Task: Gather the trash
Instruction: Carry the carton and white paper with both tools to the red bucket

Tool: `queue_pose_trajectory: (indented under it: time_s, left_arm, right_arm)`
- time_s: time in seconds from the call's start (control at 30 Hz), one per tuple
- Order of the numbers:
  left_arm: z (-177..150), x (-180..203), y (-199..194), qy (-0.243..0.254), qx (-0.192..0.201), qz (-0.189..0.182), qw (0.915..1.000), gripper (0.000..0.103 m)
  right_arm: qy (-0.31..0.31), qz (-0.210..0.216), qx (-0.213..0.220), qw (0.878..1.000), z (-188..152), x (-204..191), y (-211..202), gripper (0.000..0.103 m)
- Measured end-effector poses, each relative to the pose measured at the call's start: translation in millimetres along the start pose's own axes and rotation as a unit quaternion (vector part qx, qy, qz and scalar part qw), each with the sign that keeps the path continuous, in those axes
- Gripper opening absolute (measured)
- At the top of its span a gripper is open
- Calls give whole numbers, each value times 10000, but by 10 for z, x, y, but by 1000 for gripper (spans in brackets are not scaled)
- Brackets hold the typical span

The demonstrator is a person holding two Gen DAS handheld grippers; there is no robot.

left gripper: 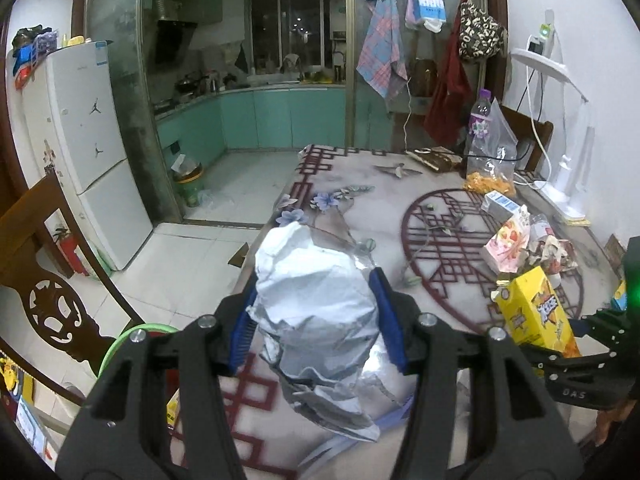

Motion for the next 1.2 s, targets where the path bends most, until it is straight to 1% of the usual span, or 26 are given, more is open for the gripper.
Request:
queue_pose_trajectory:
  time_s: [0.1,0.2,0.33,0.5,0.67,0.73,0.77,0.83,0.93,1.2]
  left_arm:
    - [-4,-90,-59,-59,11,-52,10000,52]
    - [-14,-243,-78,-155,-11,-9,9999,52]
    - [-42,-433,-54,-309,-88,58,9995,52]
    - [-103,-611,-6,-436,-223,91,9988,52]
    - [-163,-742,34,-518,-354,91,9980,52]
    - [-175,-783,36,-549,-371,103,9978,52]
    - [-175,-805,32,-562,-374,107,9977,53]
    - [-171,-856,14,-608,-358,127,9974,53]
    - [-158,-949,-9,-684,-329,192,9969,53]
    - [-200,-1266,-15,-925,-375,379,9943,53]
  right_arm:
    - [176,20,280,9995,58,-148,-180,57]
    - [213,59,423,9989,154,-281,-240,57]
    - [63,46,526,9986,255,-520,-271,58]
    - [31,103,563,9984,304,-711,-257,58]
    - [-20,-191,660,9976,340,-799,-332,58]
    - [66,-287,784,9965,362,-822,-414,58]
    - [49,-405,877,9953,386,-864,-474,58]
    - [-63,-554,962,9938,421,-928,-533,58]
    - [-342,-675,1091,9912,494,-1130,-610,58]
    - [-862,-686,1283,9856,654,-1521,-647,58]
Point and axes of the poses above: each gripper's, at about its wrist camera, not at the fingertips, and y roughly the way its jaws point, x to its right, z to its top, the point moved 7 cm from there along y, roughly the way its jaws point, and after that the axes turned 7 degrees about -y, right-handed, at the moved point
